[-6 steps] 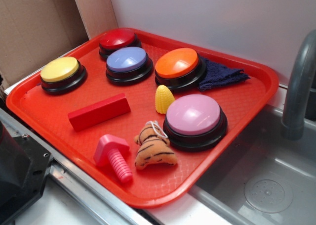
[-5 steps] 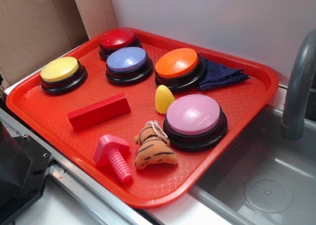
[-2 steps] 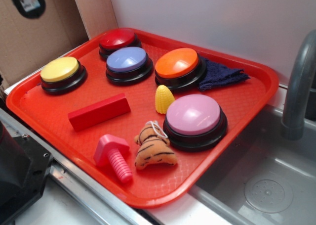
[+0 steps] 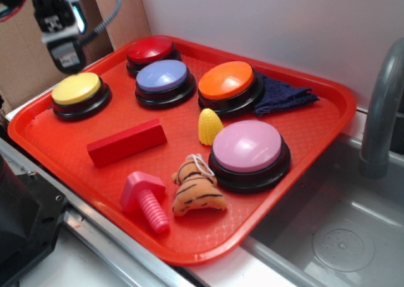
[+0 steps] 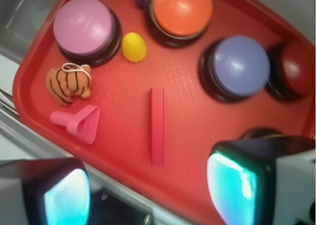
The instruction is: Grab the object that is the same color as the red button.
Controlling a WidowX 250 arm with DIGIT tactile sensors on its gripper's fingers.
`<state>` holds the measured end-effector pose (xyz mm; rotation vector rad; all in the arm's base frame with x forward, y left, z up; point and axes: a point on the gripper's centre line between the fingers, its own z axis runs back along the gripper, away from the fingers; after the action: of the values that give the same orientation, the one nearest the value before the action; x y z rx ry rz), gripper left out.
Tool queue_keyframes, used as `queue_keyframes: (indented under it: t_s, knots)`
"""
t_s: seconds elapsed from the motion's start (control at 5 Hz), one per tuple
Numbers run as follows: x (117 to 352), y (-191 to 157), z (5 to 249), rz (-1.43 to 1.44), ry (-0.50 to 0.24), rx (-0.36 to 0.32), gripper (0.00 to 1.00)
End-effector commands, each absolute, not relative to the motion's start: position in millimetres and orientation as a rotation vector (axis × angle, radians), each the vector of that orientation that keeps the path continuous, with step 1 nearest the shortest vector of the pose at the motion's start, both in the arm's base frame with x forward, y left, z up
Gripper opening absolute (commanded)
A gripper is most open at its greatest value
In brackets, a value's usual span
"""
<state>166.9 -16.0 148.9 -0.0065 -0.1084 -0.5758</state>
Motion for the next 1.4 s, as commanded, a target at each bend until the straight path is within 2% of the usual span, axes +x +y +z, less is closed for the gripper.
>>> queue_keyframes:
  t_s: [0.0, 0.2, 0.4, 0.6, 0.8, 1.0, 1.2]
  knots:
    - [176, -15, 98, -0.566, -0.155, 0.021, 1.0]
    - [179, -9, 68, -0.537, -0.141, 0.018, 1.0]
    - [183, -8, 43, -0.513, -0.149, -0.015, 1.0]
    - [186, -10, 25, -0.515, -0.13, -0.029, 1.0]
    - [188, -12, 18, -0.495, -0.116, -0.043, 1.0]
    - [187, -11, 17, -0.479, -0.126, -0.037, 0.0]
    - [188, -11, 20, -0.454, -0.106, -0.035, 0.0]
